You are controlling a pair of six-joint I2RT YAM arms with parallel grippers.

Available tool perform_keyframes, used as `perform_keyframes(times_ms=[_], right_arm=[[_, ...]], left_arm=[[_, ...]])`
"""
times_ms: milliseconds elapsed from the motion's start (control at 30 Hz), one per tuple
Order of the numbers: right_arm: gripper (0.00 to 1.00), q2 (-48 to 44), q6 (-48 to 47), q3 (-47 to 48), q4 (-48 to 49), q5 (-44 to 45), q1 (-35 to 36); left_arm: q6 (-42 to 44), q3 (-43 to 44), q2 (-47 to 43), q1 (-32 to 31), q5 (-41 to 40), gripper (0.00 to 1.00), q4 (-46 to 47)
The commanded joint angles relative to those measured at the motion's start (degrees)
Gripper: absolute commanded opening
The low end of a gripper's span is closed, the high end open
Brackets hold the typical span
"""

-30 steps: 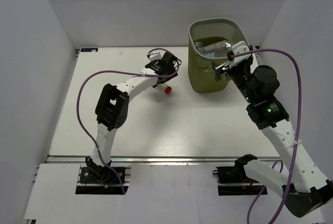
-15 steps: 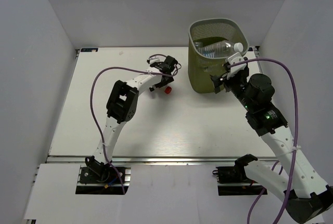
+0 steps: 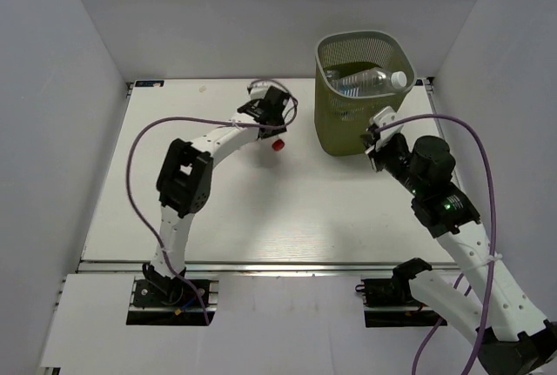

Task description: Put the plastic bottles in the bin

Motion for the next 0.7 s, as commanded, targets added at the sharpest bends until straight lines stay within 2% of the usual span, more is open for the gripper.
perform_keyframes(times_ms=[0,33,67,100,133,200,367,433,500,533,667], right_arm=[[0.0,-3.79,-6.86,-4.57,-10.78,-17.54,-0.31],[0.0,-4.33,-10.73,-7.63,-12.33,-20.58,-0.05],[0.1,-4.95,-12.59,-9.23,-13.65,-26.52,-0.05],[0.24,-5.56,-17.49,-12.03,-18.01,-28.06,0.12],[0.36,-5.57,-18.32,-13.28,-18.66,-29.12,0.12],[0.5,-4.35,-20.69,-16.1,-20.69,-31.13,0.04],[0.5,-2.05,-21.93,-19.51,-19.38,-30.63,-0.05],[0.5,-1.97,-21.32,-20.66,-17.8,-28.79,-0.05],[0.57,-1.53,-18.26,-21.11,-15.96,-27.91,-0.05],[0.64,-1.26,-17.72,-21.02,-15.6,-27.03,-0.05],[0.66,-0.3,-16.13,-20.58,-13.23,-26.85,-0.05]], left_arm=[[11.93,-2.17,-19.59,-2.53,3.13,0.02,19.83],[14.04,-5.14,-22.32,-2.54,7.66,0.02,31.64],[15.54,-5.17,-25.13,-2.54,9.62,0.01,35.85],[17.56,-2.39,-25.16,-3.06,15.56,0.01,38.93],[17.58,0.42,-24.2,-3.07,17.8,0.01,40.44],[18.54,6.31,-20.0,-3.07,25.33,0.01,41.86],[17.32,20.11,-13.66,-4.82,30.64,0.05,46.96],[14.69,28.11,-9.54,-4.83,33.19,0.1,45.92],[12.84,35.39,-2.24,-4.83,35.91,0.2,43.2],[10.65,36.13,-0.39,-4.83,36.97,0.22,43.18],[7.29,33.15,3.4,-5.35,37.07,0.37,48.62]])
